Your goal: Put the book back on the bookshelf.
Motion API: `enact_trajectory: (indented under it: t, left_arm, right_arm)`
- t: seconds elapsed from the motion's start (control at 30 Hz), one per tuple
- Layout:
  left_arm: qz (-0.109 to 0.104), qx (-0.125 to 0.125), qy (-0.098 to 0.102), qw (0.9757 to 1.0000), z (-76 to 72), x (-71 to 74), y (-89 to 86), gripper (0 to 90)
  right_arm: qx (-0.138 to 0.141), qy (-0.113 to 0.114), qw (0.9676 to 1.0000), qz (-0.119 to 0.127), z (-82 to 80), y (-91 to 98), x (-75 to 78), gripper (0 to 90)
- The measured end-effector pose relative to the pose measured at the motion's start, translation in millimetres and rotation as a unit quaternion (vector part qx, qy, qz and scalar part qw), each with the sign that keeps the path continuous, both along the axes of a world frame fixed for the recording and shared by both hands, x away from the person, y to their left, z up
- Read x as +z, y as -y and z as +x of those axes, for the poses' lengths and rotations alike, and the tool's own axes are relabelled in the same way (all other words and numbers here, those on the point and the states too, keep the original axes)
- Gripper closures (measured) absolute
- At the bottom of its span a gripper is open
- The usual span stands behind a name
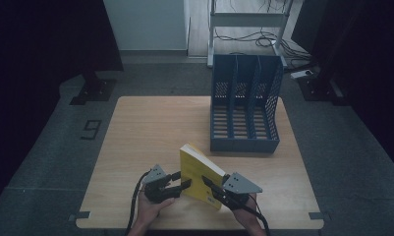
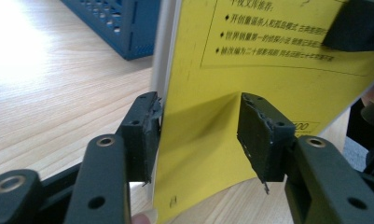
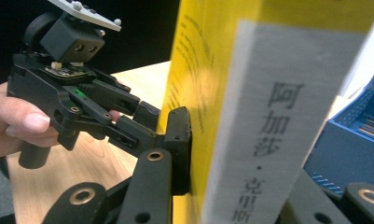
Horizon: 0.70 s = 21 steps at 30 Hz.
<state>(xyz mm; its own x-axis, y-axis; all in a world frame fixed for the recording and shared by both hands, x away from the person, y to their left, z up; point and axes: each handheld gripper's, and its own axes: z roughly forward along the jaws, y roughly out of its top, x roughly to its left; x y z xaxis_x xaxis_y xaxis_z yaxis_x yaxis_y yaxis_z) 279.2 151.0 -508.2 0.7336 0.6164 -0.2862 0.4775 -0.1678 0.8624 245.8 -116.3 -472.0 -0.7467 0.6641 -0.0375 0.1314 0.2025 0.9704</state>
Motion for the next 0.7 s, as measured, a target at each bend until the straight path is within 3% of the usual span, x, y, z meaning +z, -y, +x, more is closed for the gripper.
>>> enact_trajectory:
  t: [0.3,0.47,0.7]
  left_arm:
    - [0.001,0.001,-0.010,0.9999,1.8,-1.5,0.4,45.3]
    - [-0.006,0.008,-0.004,0.9999,1.9,-0.4,-1.4,44.0]
    - [-0.018,0.012,0.014,0.9997,1.4,3.6,-5.0,42.7]
  right_arm:
    - [-0.030,0.004,0.9995,0.001,1.3,5.3,0.2,73.7]
    - [-0.010,0.018,0.9997,-0.008,-2.7,1.8,1.7,73.9]
    - [0.010,0.020,0.9995,-0.024,-4.7,-3.4,1.3,72.7]
